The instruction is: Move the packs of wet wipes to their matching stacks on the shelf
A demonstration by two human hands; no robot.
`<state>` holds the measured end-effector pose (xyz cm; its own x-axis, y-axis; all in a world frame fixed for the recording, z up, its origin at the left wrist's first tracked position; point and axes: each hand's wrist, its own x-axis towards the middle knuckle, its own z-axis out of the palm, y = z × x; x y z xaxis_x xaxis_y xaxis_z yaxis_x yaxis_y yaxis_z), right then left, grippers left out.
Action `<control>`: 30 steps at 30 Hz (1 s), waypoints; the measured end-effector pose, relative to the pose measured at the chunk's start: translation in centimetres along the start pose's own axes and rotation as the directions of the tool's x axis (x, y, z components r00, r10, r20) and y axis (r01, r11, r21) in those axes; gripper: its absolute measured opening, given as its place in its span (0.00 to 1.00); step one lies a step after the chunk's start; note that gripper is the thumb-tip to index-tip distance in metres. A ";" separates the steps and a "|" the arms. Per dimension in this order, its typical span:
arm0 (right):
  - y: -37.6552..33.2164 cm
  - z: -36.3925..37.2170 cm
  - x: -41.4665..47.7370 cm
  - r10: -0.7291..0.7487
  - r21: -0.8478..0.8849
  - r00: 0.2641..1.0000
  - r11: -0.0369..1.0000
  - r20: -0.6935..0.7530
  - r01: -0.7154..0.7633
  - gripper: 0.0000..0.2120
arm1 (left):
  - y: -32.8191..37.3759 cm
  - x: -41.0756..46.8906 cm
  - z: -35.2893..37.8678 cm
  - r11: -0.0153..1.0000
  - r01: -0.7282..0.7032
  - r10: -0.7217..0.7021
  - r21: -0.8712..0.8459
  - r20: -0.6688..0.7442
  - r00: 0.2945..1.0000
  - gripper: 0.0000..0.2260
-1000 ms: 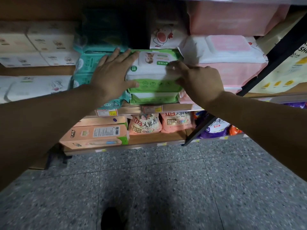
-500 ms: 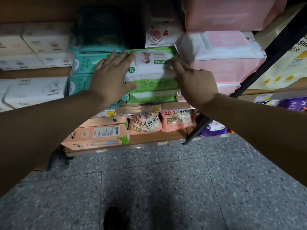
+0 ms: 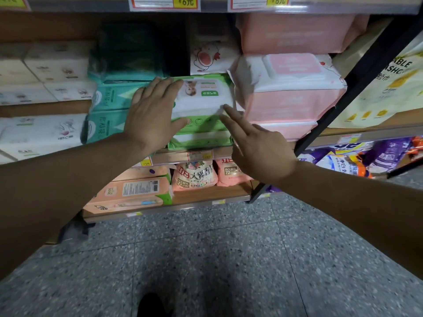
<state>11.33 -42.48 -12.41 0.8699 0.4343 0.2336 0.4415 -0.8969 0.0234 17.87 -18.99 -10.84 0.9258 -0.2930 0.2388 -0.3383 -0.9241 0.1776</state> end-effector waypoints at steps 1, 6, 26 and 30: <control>-0.2 0.0 -0.4 -0.006 0.008 1.000 1.000 0.005 0.006 0.35 | -0.1 0.0 0.0 1.000 -0.001 0.001 0.000 0.002 1.000 0.35; 0.2 0.1 -2.6 -0.006 -0.025 0.996 1.000 0.092 0.009 0.32 | 0.1 0.3 -0.4 1.000 0.006 -0.006 -0.004 0.012 1.000 0.35; 1.8 -2.8 -5.1 0.033 -0.023 0.978 0.999 0.206 -0.029 0.33 | 2.2 0.2 -2.4 0.994 -0.007 0.014 -0.108 0.065 0.998 0.27; 2.1 -3.8 -5.7 0.036 -0.004 0.979 0.999 0.201 -0.036 0.31 | 2.8 -0.5 -3.3 0.987 0.017 0.006 -0.162 0.140 0.990 0.26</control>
<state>6.48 -47.09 -10.02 0.9115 0.4099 0.0341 0.4095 -0.9121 0.0190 15.89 -20.57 -7.32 0.9382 -0.3302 0.1037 -0.3456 -0.8770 0.3339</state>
